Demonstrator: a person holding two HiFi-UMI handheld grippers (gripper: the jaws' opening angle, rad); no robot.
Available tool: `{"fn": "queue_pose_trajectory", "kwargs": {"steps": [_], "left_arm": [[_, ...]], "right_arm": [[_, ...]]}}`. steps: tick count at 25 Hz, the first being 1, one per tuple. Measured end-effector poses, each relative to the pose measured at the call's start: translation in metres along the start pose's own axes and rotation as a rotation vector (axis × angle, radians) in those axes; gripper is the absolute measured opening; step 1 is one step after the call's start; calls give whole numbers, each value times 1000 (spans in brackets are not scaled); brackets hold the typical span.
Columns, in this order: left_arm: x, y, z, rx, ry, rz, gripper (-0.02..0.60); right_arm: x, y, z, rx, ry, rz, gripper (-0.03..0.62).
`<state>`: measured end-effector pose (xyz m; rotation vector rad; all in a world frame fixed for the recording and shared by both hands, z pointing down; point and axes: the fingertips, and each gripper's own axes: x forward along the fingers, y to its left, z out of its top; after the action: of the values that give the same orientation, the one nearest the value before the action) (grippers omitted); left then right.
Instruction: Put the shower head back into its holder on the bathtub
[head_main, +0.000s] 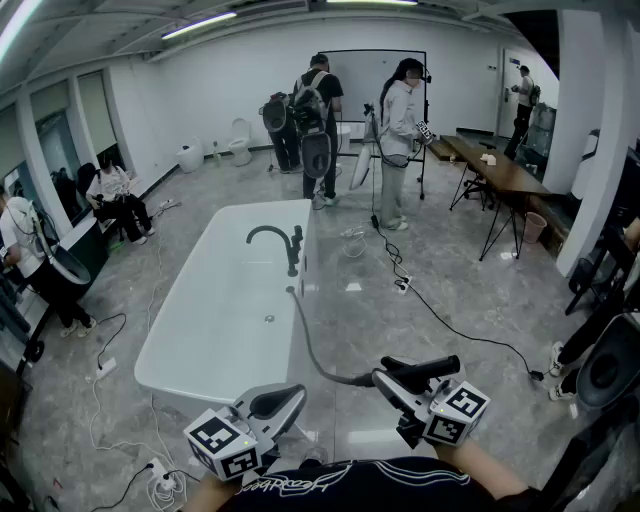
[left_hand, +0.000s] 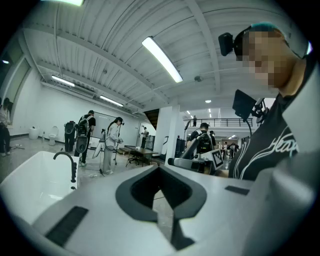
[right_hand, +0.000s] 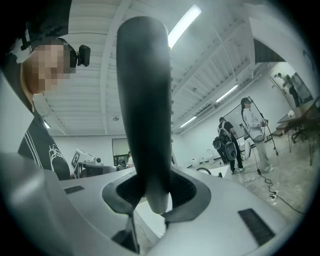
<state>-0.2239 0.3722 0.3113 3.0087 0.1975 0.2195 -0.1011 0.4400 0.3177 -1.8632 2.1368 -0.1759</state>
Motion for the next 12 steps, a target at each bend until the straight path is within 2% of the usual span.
{"fn": "queue_pose_trajectory", "kwargs": {"steps": [7,12], "left_arm": [[14,-18,0,9,17,-17,5],[14,-15,-10,-6,37,-17,5]], "right_arm": [[-18,-8,6,-2,-19,-21,127],[-18,-13,0,15,-19,-27,127]]}}
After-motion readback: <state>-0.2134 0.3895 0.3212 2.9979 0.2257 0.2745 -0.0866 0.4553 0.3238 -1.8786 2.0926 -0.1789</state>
